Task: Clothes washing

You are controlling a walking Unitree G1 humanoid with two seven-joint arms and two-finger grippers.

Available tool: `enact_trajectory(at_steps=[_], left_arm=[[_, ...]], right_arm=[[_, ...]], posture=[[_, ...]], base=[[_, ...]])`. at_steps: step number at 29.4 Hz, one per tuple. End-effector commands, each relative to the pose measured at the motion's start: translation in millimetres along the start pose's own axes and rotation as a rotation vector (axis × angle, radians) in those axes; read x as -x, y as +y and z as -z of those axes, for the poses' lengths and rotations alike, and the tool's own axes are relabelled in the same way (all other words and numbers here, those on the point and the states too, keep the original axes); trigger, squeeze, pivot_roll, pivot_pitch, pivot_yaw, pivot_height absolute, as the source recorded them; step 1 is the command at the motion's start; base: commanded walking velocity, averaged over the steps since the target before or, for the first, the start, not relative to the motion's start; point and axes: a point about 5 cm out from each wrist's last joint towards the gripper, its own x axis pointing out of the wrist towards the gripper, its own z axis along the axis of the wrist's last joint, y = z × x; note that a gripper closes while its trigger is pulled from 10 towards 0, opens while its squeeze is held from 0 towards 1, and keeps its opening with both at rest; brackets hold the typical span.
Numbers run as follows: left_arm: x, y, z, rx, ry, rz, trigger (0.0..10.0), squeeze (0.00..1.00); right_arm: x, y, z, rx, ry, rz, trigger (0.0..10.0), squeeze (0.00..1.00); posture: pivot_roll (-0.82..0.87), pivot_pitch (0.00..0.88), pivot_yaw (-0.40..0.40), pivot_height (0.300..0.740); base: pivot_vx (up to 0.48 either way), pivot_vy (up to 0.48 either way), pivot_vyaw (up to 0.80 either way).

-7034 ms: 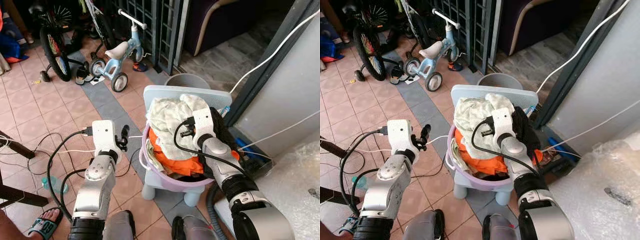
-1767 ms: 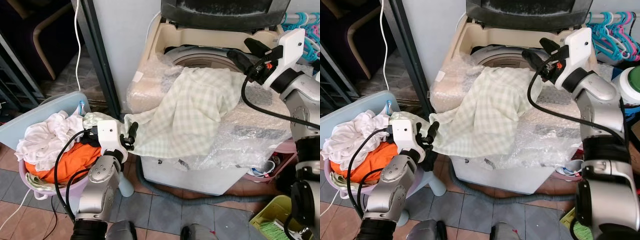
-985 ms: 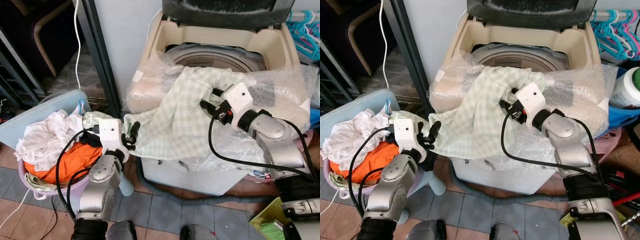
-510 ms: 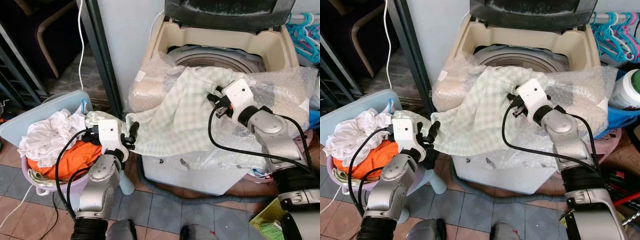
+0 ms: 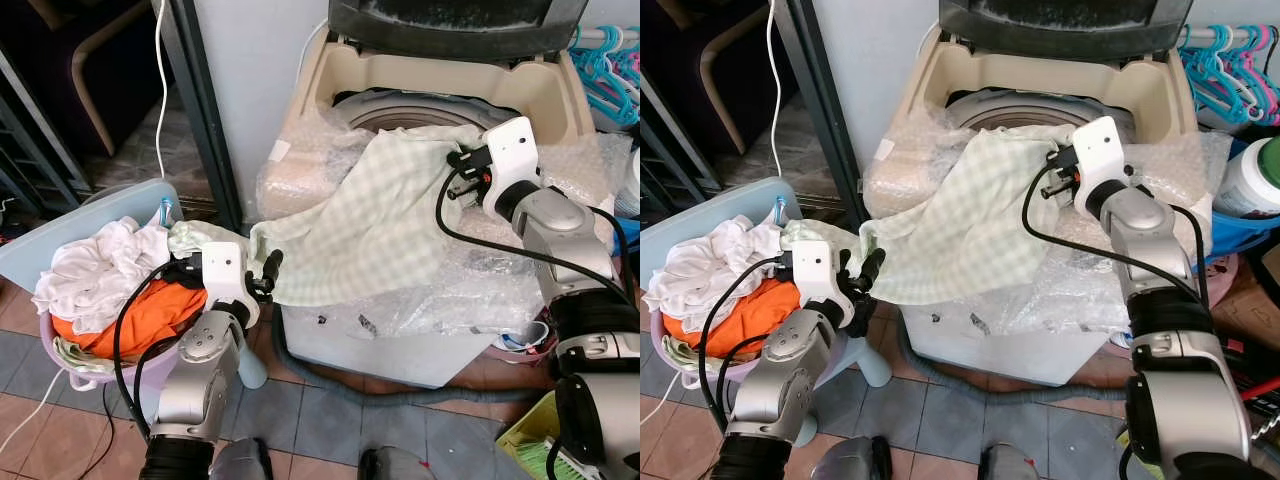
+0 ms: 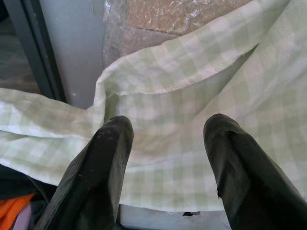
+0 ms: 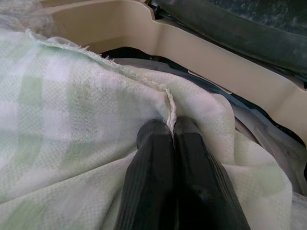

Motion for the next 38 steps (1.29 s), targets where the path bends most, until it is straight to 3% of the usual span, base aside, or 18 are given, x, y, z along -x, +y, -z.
enact_trajectory(at_steps=[1,5,7,10,14,15,19,21,22,23,24,25,27,30,33,37,38], left_arm=[[3.2,-2.2,-0.1,-0.042,0.002,0.026,10.0,0.00],[14.4,8.1,5.4,-0.085,0.025,0.010,10.0,0.00],[15.0,9.9,5.3,-0.091,0.025,0.000,10.0,0.00],[16.9,12.4,4.1,-0.096,0.017,-0.020,10.0,0.00],[18.5,10.7,3.5,-0.094,0.010,-0.029,10.0,0.00],[19.9,9.4,3.7,-0.095,0.009,-0.032,10.0,0.00],[21.2,10.4,3.1,-0.095,0.006,-0.048,10.0,0.00],[20.9,11.2,3.1,-0.096,0.006,-0.052,10.0,0.00],[20.5,11.0,3.1,-0.098,0.006,-0.052,10.0,0.00],[19.9,10.9,3.1,-0.099,0.007,-0.051,10.0,0.00],[19.9,10.9,3.1,-0.099,0.007,-0.051,10.0,0.00],[18.2,9.2,3.3,-0.103,0.011,-0.044,10.0,0.00],[16.5,7.0,3.0,-0.108,0.013,-0.032,10.0,0.00],[15.3,6.0,2.6,-0.111,0.015,-0.026,10.0,0.00],[14.2,6.9,2.4,-0.112,0.016,-0.024,10.0,0.00],[12.4,6.6,1.5,-0.117,0.014,-0.017,10.0,0.00],[11.6,6.3,1.0,-0.118,0.012,-0.016,10.0,0.00]], right_arm=[[-1.5,-10.6,-11.4,-0.019,-0.035,0.040,0.0,0.00],[-19.0,-25.0,-56.6,-0.020,-0.107,0.076,0.0,0.00],[-21.3,-28.2,-68.6,-0.011,-0.128,0.088,0.0,0.00],[-24.2,-39.8,-109.7,0.015,-0.193,0.157,0.0,0.00],[-21.3,-49.2,-141.2,0.046,-0.251,0.237,0.0,0.00],[-16.6,-56.5,-161.1,0.087,-0.294,0.312,0.0,0.00],[-4.1,-68.6,-194.8,0.194,-0.378,0.434,0.0,0.00],[-6.1,-66.1,-192.6,0.244,-0.346,0.402,0.0,0.00],[-9.7,-63.5,-183.6,0.274,-0.298,0.371,0.8,0.00],[-13.0,-61.0,-173.8,0.294,-0.250,0.339,10.0,0.40],[-13.0,-61.0,-173.8,0.294,-0.250,0.339,10.0,0.40],[-20.4,-54.9,-135.2,0.296,-0.097,0.237,10.0,1.00],[-21.2,-52.6,-108.9,0.317,-0.021,0.184,10.0,1.00],[-18.3,-55.7,-97.3,0.376,-0.009,0.198,10.0,1.00],[-15.2,-59.1,-96.5,0.368,-0.042,0.205,10.0,1.00],[-10.0,-61.7,-104.8,0.279,-0.142,0.141,10.0,1.00],[-10.2,-57.7,-108.2,0.221,-0.183,0.073,10.0,1.00]], posture=[[-0.06,0.086,0.020,0.740],[-0.04,0.091,0.016,0.740],[-0.04,0.091,0.016,0.740],[-0.02,0.090,-0.003,0.740],[0.00,0.090,-0.015,0.740],[0.00,0.092,-0.016,0.740],[0.00,0.096,-0.015,0.740],[0.00,0.097,-0.014,0.740],[-0.01,0.096,-0.011,0.740],[-0.01,0.096,-0.008,0.740],[-0.01,0.096,-0.008,0.740],[-0.02,0.096,-0.002,0.740],[-0.02,0.094,0.003,0.740],[-0.02,0.091,0.009,0.740],[-0.03,0.086,0.015,0.740],[-0.03,0.080,0.017,0.740],[-0.03,0.077,0.018,0.740]], base=[[0.000,0.000,0.00],[0.000,0.000,0.00],[0.000,0.000,0.00],[0.000,0.000,0.00],[0.000,0.000,0.00],[0.000,0.000,0.00],[0.000,0.000,0.00],[0.000,0.000,0.00],[0.000,0.000,0.00],[0.000,0.000,0.00],[0.000,0.000,0.00],[0.000,0.000,0.00],[0.000,0.000,0.00],[0.000,0.000,0.00],[0.000,0.000,0.00],[0.000,0.000,0.00],[0.000,0.000,0.00]])
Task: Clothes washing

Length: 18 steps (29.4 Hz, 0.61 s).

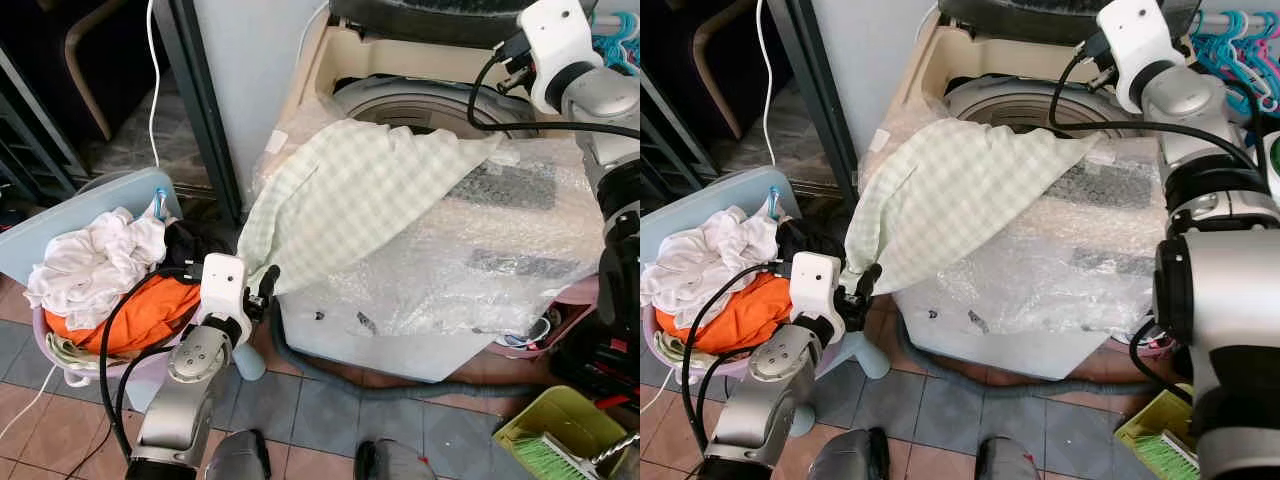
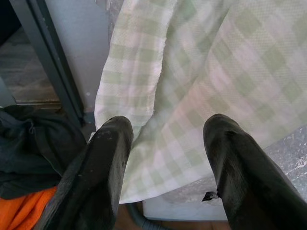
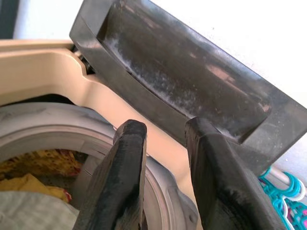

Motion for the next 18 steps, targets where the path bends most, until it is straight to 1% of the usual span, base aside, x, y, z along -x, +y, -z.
enact_trajectory(at_steps=[1,2,3,4,5,7,9,10,11,12,18], left_arm=[[-1.2,-1.0,2.9,-0.010,0.018,0.012,10.0,0.00],[-1.7,-1.1,2.8,-0.011,0.017,0.013,10.0,0.00],[-2.2,-1.1,3.1,-0.012,0.018,0.014,10.0,0.00],[-2.4,-1.0,3.3,-0.013,0.018,0.014,10.0,0.00],[-3.4,-1.1,3.2,-0.013,0.018,0.017,10.0,0.00],[-4.4,-1.6,2.5,-0.015,0.017,0.022,10.0,0.00],[-5.5,-2.5,1.8,-0.017,0.016,0.028,10.0,0.00],[-6.4,-3.0,1.4,-0.020,0.016,0.033,10.0,0.00],[-6.5,-3.1,1.3,-0.021,0.016,0.035,10.0,0.00],[-7.0,-3.1,1.1,-0.021,0.016,0.037,10.0,0.00],[-7.0,-3.1,1.1,-0.021,0.016,0.037,10.0,0.00]], right_arm=[[0.5,6.1,-10.5,-0.083,-0.098,-0.125,10.0,1.00],[2.8,13.7,-9.4,-0.114,-0.128,-0.233,10.0,1.00],[6.4,21.8,-5.6,-0.122,-0.147,-0.329,10.0,1.00],[9.1,26.8,-2.6,-0.121,-0.155,-0.385,10.0,1.00],[17.1,39.7,11.8,-0.121,-0.151,-0.464,10.0,1.00],[22.4,51.6,26.4,-0.141,-0.147,-0.472,10.0,1.00],[26.5,63.4,40.9,-0.188,-0.140,-0.441,10.0,1.00],[33.1,78.7,55.7,-0.180,-0.136,-0.415,10.0,1.00],[35.1,83.7,59.9,-0.173,-0.137,-0.403,10.0,1.00],[40.4,97.1,69.4,-0.128,-0.137,-0.374,10.0,1.00],[40.4,97.1,69.4,-0.128,-0.137,-0.374,10.0,1.00]], posture=[[-0.04,0.074,0.019,0.740],[-0.04,0.072,0.022,0.740],[-0.04,0.070,0.023,0.740],[-0.04,0.070,0.023,0.740],[-0.04,0.065,0.027,0.740],[-0.05,0.065,0.034,0.740],[-0.05,0.064,0.038,0.740],[-0.05,0.064,0.041,0.740],[-0.05,0.064,0.042,0.740],[-0.05,0.065,0.045,0.740],[-0.05,0.065,0.045,0.740]], base=[[0.000,0.000,0.00],[0.000,0.000,0.00],[0.000,0.000,0.00],[0.000,0.000,0.00],[0.000,0.000,0.00],[0.000,0.000,0.00],[0.000,0.000,0.00],[0.000,0.000,0.00],[0.000,0.000,0.00],[0.000,0.000,0.00],[0.000,0.000,0.00]])
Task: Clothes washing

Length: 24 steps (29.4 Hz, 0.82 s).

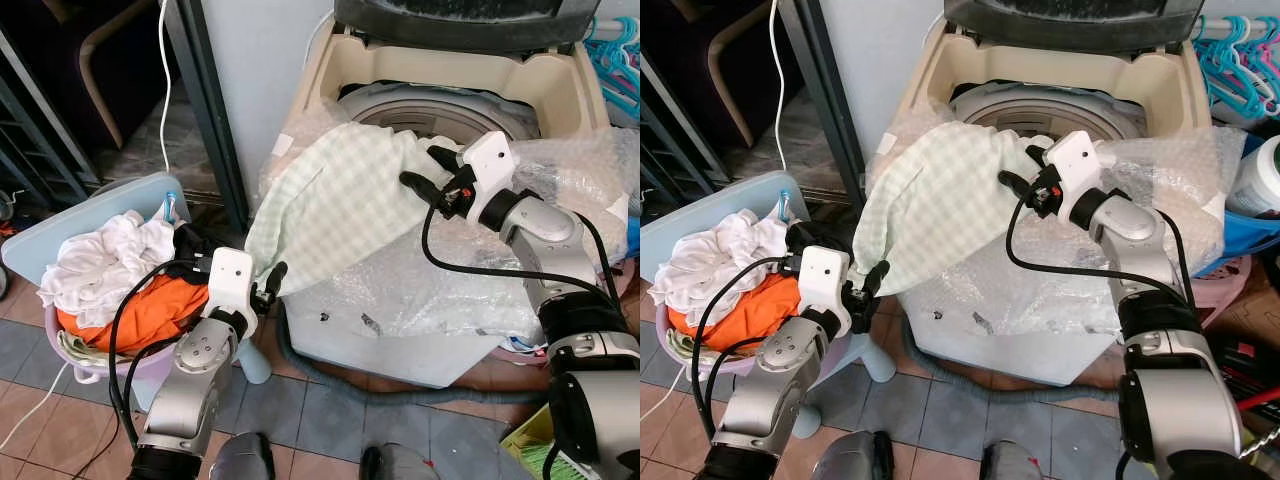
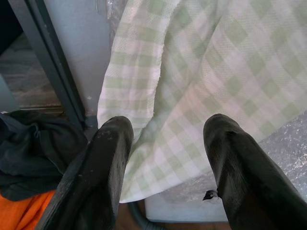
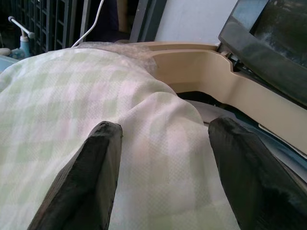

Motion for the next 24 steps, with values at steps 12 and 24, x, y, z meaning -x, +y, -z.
enact_trajectory(at_steps=[12,24], left_arm=[[-0.1,0.6,1.3,-0.009,0.007,0.005,10.0,0.00],[-0.1,0.6,1.3,-0.009,0.007,0.005,10.0,0.00]], right_arm=[[-2.2,-4.1,-11.0,0.037,-0.029,0.005,10.0,1.00],[-2.2,-4.1,-11.0,0.037,-0.029,0.005,10.0,1.00]], posture=[[-0.05,0.065,0.045,0.740],[-0.05,0.065,0.045,0.740]], base=[[0.000,0.000,0.00],[0.000,0.000,0.00]])
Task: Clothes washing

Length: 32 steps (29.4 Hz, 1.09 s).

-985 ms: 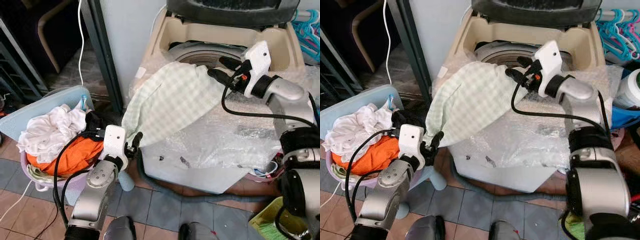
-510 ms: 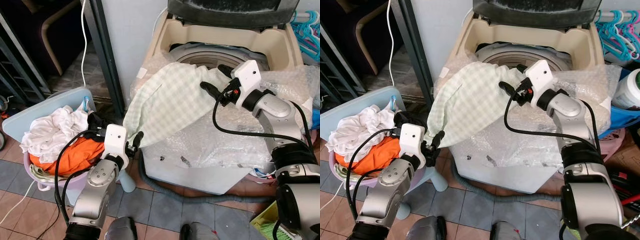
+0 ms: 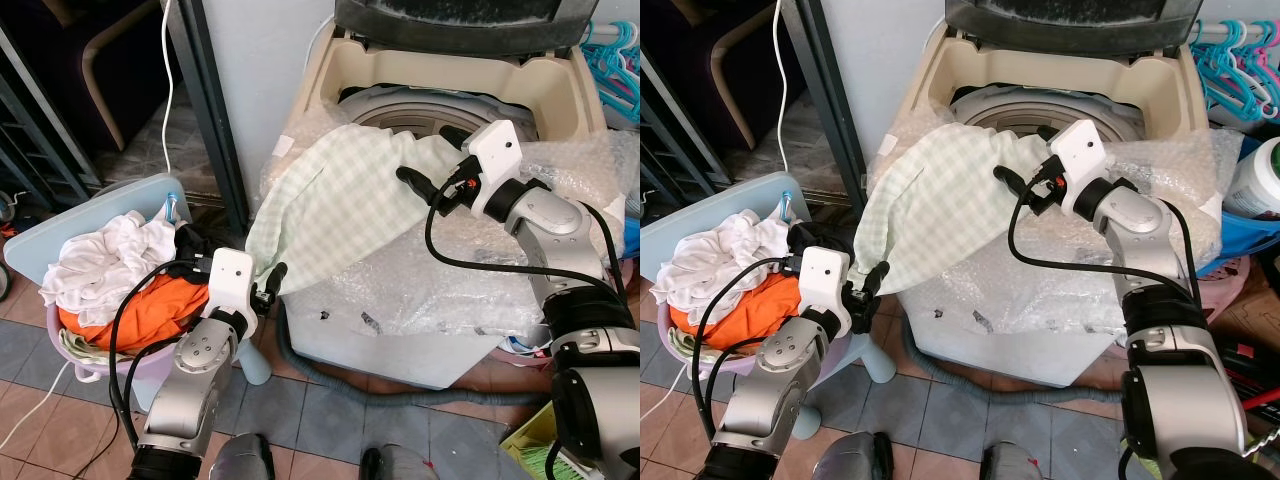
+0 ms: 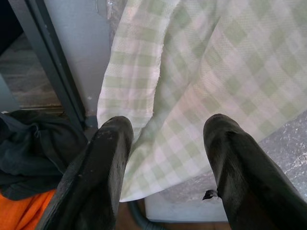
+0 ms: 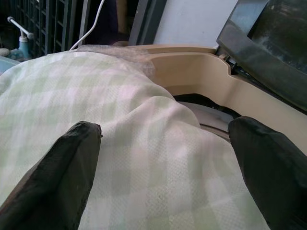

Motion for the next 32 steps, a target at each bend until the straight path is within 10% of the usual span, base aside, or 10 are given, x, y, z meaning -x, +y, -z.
enact_trajectory(at_steps=[1,2,8,9,11,12,24,25,32], left_arm=[[-1.4,-0.6,0.7,-0.007,0.002,0.004,10.0,0.00],[-2.7,-2.4,0.1,-0.002,-0.004,0.001,10.0,0.00],[-3.2,-2.9,-0.4,0.003,-0.009,0.000,10.0,0.00],[-3.5,-3.0,-0.5,0.002,-0.009,0.001,10.0,0.00],[-4.0,-3.2,-0.6,0.001,-0.010,0.002,10.0,0.00],[-4.2,-3.1,-0.6,0.001,-0.010,0.002,10.0,0.00],[-5.6,-3.9,-0.5,-0.002,-0.012,0.005,10.0,0.00],[-5.8,-4.0,-0.3,-0.002,-0.010,0.004,10.0,0.00],[-5.7,-4.2,0.2,-0.003,-0.007,0.002,10.0,0.00]], right_arm=[[-14.9,42.8,2.2,-0.011,-0.066,0.065,10.0,0.00],[-29.8,87.7,1.9,-0.108,-0.137,0.134,10.0,0.00],[-30.2,99.0,-8.9,-0.128,-0.204,0.099,10.0,0.03],[-29.9,100.5,-7.6,-0.122,-0.198,0.089,10.0,0.93],[-28.7,102.5,-5.3,-0.089,-0.182,0.095,10.0,0.85],[-27.2,102.2,-5.4,-0.062,-0.165,0.148,10.0,0.00],[-24.1,88.3,16.7,0.058,0.021,0.310,9.1,0.00],[-23.5,89.2,23.6,0.051,0.066,0.306,0.0,0.00],[-21.0,92.7,38.5,-0.046,0.146,0.308,0.0,0.00]], posture=[[-0.04,0.061,0.025,0.740],[-0.04,0.061,0.025,0.740],[-0.05,0.061,0.025,0.740],[-0.05,0.061,0.027,0.740],[-0.05,0.061,0.028,0.740],[-0.05,0.061,0.029,0.740],[-0.05,0.060,0.026,0.740],[-0.05,0.060,0.026,0.740],[-0.05,0.060,0.026,0.740]], base=[[0.000,0.000,0.00],[0.000,0.000,0.00],[0.000,0.000,0.00],[0.000,0.000,0.00],[0.000,0.000,0.00],[0.000,0.000,0.00],[0.000,0.000,0.00],[0.000,0.000,0.00],[0.000,0.000,0.00]])
